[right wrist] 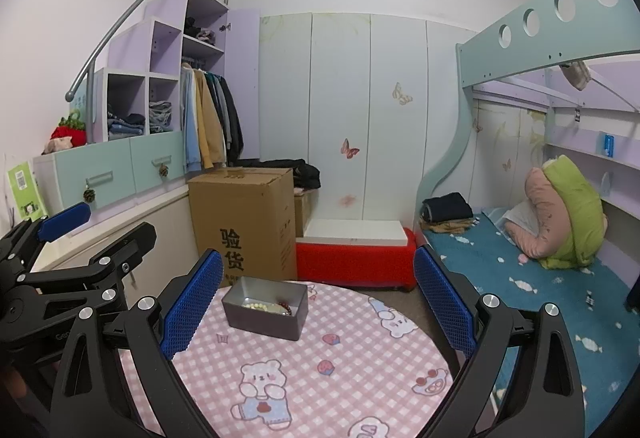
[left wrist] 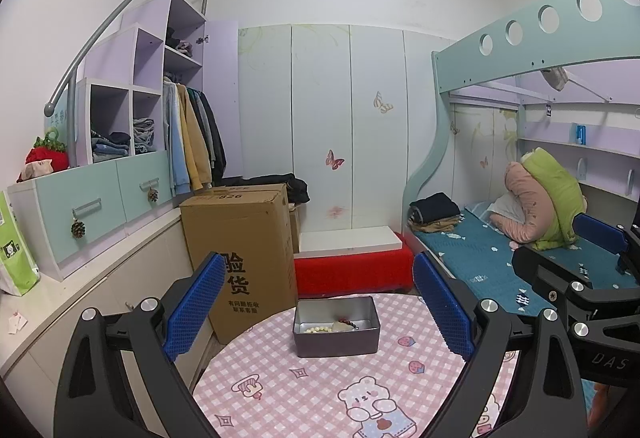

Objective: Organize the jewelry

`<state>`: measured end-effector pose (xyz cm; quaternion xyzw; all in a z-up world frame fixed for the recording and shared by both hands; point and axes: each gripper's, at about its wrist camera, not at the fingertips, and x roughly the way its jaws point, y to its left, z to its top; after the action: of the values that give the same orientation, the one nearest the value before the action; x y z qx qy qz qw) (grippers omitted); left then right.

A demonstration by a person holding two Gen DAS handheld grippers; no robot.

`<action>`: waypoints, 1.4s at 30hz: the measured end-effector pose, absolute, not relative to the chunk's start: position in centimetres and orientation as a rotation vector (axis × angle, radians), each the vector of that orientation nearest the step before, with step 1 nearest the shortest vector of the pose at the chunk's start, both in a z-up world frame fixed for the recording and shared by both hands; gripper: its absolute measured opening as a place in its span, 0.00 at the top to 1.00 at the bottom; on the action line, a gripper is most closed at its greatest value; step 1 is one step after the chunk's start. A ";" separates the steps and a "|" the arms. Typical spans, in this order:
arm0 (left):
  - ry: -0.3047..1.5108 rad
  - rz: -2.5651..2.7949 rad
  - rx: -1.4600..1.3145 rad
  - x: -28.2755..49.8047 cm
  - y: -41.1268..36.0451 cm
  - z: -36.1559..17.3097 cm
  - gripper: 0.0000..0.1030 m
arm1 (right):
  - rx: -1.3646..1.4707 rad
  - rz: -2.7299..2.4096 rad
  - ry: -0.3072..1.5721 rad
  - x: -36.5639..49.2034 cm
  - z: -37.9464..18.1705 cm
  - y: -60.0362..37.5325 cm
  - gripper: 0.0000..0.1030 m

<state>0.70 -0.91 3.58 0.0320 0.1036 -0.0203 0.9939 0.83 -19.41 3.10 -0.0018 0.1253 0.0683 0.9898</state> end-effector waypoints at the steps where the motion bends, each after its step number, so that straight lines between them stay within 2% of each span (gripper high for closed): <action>1: 0.207 -0.041 0.064 0.7 -0.9 3.6 0.11 | -0.003 0.138 0.252 0.8 3.0 -19.4 0.10; 42: 0.220 -0.046 0.063 1.0 -0.8 3.2 0.11 | -0.001 0.140 0.258 1.0 2.6 -19.3 0.10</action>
<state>1.04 -0.84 3.17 0.0314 0.1099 -0.0232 0.9932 1.01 -19.30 2.65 -0.0003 0.1288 0.0697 0.9892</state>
